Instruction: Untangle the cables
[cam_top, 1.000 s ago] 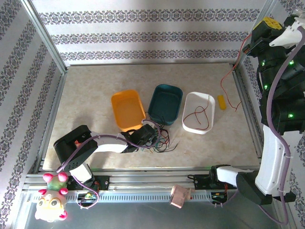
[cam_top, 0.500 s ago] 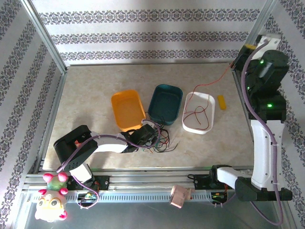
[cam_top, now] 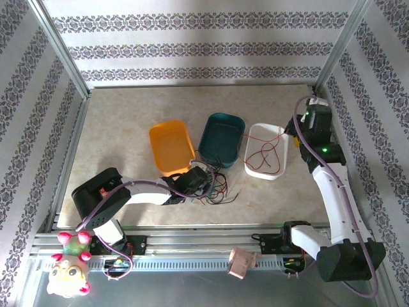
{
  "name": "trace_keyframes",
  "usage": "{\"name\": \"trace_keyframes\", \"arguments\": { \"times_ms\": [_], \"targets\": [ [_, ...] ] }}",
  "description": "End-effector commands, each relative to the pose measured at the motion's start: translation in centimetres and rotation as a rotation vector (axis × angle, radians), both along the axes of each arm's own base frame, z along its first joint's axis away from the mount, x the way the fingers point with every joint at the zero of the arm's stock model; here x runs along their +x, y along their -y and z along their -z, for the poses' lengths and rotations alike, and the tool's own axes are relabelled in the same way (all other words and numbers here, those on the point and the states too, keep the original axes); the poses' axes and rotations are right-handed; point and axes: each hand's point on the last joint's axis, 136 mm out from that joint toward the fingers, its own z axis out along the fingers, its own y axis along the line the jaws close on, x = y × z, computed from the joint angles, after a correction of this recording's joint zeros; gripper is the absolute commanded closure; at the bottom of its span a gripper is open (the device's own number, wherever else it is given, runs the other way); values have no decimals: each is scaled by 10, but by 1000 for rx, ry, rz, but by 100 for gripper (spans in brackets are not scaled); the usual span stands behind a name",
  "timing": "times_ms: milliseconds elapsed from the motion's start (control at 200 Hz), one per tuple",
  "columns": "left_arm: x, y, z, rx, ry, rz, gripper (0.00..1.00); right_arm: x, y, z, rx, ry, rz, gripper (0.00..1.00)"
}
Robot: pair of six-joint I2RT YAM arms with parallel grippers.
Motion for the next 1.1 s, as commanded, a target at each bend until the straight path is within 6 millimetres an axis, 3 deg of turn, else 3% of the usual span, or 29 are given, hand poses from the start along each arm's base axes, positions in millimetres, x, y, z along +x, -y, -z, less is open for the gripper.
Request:
{"name": "trace_keyframes", "arguments": {
  "times_ms": [0,130,325,420,580,760,1094],
  "targets": [
    [-30,-34,39,172,-142,35,35,-4,13,13,-47,-15,124,100],
    [-29,-35,37,174,-138,33,35,-21,37,23,-87,-31,254,100],
    [-30,-37,39,177,-140,29,35,-50,77,-7,-115,40,399,100],
    [-30,-38,40,178,-141,27,35,-55,81,-12,-119,52,402,100],
    [-30,-36,41,176,-142,31,35,-40,60,7,-40,19,297,100],
    [-28,-35,39,175,-134,30,34,-18,21,30,38,-20,130,100],
    [-25,-30,15,116,-80,41,30,13,-47,110,96,-281,-46,100]
  ]
}}
